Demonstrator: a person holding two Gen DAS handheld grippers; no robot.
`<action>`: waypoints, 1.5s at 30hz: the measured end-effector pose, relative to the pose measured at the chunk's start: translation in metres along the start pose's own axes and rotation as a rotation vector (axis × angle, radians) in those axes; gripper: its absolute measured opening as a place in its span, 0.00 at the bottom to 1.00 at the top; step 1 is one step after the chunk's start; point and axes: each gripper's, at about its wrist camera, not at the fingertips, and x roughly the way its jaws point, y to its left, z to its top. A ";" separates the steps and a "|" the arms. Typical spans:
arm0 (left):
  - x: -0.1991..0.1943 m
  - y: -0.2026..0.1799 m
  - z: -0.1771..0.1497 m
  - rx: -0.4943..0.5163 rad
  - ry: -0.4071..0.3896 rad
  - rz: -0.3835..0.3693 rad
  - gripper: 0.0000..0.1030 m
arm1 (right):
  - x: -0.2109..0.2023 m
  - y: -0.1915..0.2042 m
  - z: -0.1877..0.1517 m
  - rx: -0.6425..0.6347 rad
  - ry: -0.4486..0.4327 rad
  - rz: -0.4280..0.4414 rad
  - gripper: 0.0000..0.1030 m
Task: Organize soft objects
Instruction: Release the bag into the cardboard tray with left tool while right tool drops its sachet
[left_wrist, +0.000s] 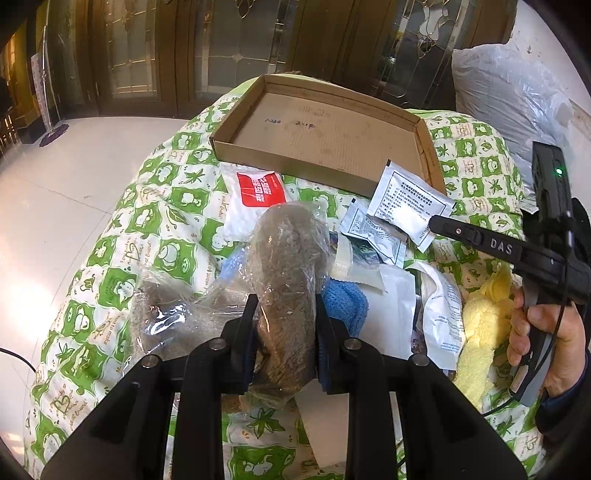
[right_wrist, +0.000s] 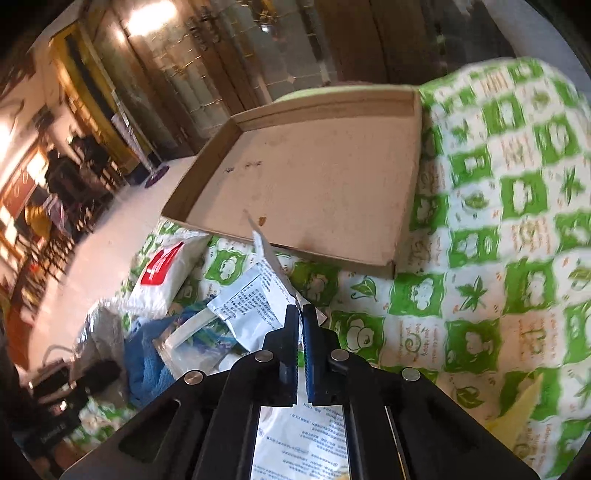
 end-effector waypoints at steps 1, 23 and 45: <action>-0.001 0.000 0.002 -0.001 0.002 -0.002 0.22 | -0.003 0.003 0.000 -0.011 -0.001 -0.004 0.01; -0.007 -0.023 0.077 0.074 -0.047 -0.037 0.22 | -0.046 0.005 0.029 -0.081 -0.063 -0.038 0.01; 0.084 -0.045 0.176 0.131 -0.031 -0.042 0.22 | 0.033 -0.032 0.078 0.053 -0.015 0.017 0.01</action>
